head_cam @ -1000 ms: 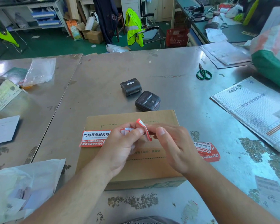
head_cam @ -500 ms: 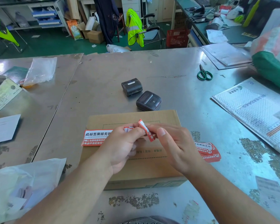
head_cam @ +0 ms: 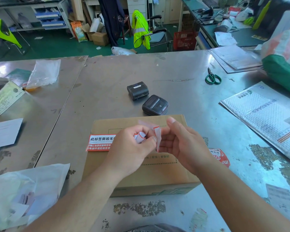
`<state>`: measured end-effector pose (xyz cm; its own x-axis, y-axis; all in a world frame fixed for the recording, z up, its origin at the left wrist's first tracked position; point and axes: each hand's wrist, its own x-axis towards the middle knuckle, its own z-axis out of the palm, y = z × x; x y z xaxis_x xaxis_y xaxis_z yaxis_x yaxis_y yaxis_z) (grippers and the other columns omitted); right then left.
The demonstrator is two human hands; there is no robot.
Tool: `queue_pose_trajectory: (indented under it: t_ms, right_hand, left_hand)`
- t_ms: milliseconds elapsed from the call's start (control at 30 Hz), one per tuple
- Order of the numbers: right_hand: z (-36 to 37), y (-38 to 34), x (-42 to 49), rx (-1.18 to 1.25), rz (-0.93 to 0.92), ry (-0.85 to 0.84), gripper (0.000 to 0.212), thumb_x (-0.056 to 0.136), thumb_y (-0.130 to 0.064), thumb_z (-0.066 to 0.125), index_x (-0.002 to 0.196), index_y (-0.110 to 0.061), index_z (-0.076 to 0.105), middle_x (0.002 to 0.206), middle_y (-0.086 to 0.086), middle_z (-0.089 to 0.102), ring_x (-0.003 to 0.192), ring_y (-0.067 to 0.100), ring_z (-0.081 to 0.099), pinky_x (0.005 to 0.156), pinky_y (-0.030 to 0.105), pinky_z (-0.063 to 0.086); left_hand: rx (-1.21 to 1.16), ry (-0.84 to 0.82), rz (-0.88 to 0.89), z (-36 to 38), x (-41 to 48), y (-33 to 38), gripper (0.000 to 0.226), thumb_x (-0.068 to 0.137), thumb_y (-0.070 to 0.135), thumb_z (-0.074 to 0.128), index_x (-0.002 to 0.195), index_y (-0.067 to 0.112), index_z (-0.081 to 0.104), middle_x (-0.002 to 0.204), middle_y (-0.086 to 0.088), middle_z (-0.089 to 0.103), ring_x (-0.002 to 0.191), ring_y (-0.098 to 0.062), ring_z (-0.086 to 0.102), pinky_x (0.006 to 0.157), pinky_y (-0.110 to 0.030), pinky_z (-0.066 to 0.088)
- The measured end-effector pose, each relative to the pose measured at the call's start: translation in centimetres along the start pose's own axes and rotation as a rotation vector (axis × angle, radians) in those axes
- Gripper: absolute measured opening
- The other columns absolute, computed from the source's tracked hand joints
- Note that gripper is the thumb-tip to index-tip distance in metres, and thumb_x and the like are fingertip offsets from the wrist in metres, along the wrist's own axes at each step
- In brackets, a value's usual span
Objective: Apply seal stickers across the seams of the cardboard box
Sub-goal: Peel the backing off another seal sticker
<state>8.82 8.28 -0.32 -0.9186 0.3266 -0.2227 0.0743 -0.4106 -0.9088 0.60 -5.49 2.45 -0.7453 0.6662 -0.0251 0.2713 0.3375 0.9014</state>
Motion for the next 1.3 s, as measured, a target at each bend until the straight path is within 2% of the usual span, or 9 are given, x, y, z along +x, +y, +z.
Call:
queue_pose_trajectory:
  t_ms: [133, 267, 333, 533, 733, 933, 1033, 1133, 1300]
  right_hand:
    - [0.0, 0.2, 0.1, 0.055, -0.009, -0.028, 0.045, 0.089, -0.041, 0.055, 0.1, 0.001, 0.068, 0.084, 0.017, 0.072, 0.069, 0.023, 0.067, 0.068, 0.032, 0.056]
    - [-0.2, 0.5, 0.1, 0.031, -0.024, -0.03, 0.029, 0.087, -0.035, 0.061, 0.088, -0.006, 0.062, 0.08, 0.012, 0.072, 0.067, 0.021, 0.067, 0.067, 0.031, 0.056]
    - [-0.3, 0.6, 0.1, 0.017, -0.025, -0.025, 0.026, 0.087, -0.032, 0.062, 0.086, -0.007, 0.059, 0.077, 0.009, 0.072, 0.065, 0.019, 0.067, 0.065, 0.029, 0.055]
    - [-0.7, 0.7, 0.3, -0.023, -0.015, 0.009, 0.024, 0.086, -0.034, 0.064, 0.082, -0.011, 0.06, 0.075, 0.011, 0.069, 0.065, 0.023, 0.065, 0.065, 0.031, 0.055]
    - [-0.8, 0.6, 0.3, -0.007, -0.008, 0.029, 0.028, 0.087, -0.036, 0.06, 0.083, -0.008, 0.065, 0.074, 0.014, 0.067, 0.063, 0.024, 0.063, 0.064, 0.033, 0.054]
    - [-0.7, 0.7, 0.3, -0.013, -0.012, 0.02, 0.029, 0.092, -0.034, 0.058, 0.088, -0.007, 0.067, 0.077, 0.013, 0.071, 0.066, 0.023, 0.067, 0.065, 0.033, 0.055]
    - [-0.7, 0.7, 0.2, -0.033, -0.011, 0.027, 0.028, 0.103, -0.027, 0.052, 0.088, -0.008, 0.067, 0.081, 0.014, 0.072, 0.07, 0.023, 0.069, 0.067, 0.036, 0.053]
    - [-0.5, 0.6, 0.1, -0.044, -0.006, 0.029, 0.03, 0.105, -0.024, 0.047, 0.085, -0.01, 0.065, 0.08, 0.013, 0.073, 0.07, 0.021, 0.07, 0.068, 0.036, 0.052]
    - [-0.3, 0.6, 0.1, -0.079, -0.01, 0.023, 0.031, 0.105, -0.026, 0.046, 0.082, -0.013, 0.061, 0.081, 0.01, 0.074, 0.071, 0.021, 0.07, 0.071, 0.038, 0.051]
  left_hand:
    - [0.075, 0.021, 0.008, -0.1, 0.0, 0.2, 0.019, 0.081, 0.02, 0.065, 0.064, 0.014, 0.064, 0.046, 0.008, 0.046, 0.044, -0.009, 0.036, 0.044, -0.021, 0.029]
    - [0.063, 0.014, 0.041, 0.1, -0.1, 0.2, 0.034, 0.08, 0.044, 0.064, 0.065, 0.014, 0.064, 0.046, 0.008, 0.048, 0.045, -0.012, 0.036, 0.044, -0.022, 0.03]
    - [0.063, 0.015, 0.04, 0.2, -0.1, 0.3, 0.036, 0.08, 0.046, 0.064, 0.066, 0.013, 0.065, 0.047, 0.007, 0.048, 0.045, -0.012, 0.035, 0.044, -0.023, 0.03]
    - [0.079, -0.005, -0.008, 0.1, 0.0, 0.1, 0.017, 0.082, 0.021, 0.066, 0.065, 0.018, 0.064, 0.046, 0.008, 0.046, 0.044, -0.011, 0.035, 0.044, -0.02, 0.03]
    - [-0.013, -0.012, -0.058, 0.1, 0.1, 0.2, 0.024, 0.085, 0.01, 0.064, 0.062, 0.018, 0.061, 0.046, 0.014, 0.047, 0.043, -0.005, 0.035, 0.043, -0.015, 0.028]
    - [-0.008, -0.005, -0.059, 0.0, 0.3, -0.1, 0.02, 0.085, 0.013, 0.064, 0.065, 0.017, 0.062, 0.051, 0.013, 0.051, 0.048, -0.005, 0.039, 0.045, -0.014, 0.03]
    - [-0.015, -0.024, -0.048, -0.1, 0.5, -0.5, 0.018, 0.085, 0.025, 0.064, 0.069, 0.019, 0.062, 0.057, 0.01, 0.055, 0.051, -0.004, 0.041, 0.048, -0.013, 0.032]
    - [-0.023, -0.041, -0.046, -0.1, 0.4, -0.5, 0.023, 0.088, 0.033, 0.067, 0.071, 0.019, 0.06, 0.052, 0.018, 0.051, 0.047, -0.001, 0.039, 0.047, -0.011, 0.029]
    - [-0.018, -0.005, -0.028, 0.1, 0.5, -0.9, 0.023, 0.084, 0.037, 0.072, 0.075, 0.021, 0.058, 0.065, 0.01, 0.065, 0.054, -0.005, 0.046, 0.053, -0.017, 0.036]
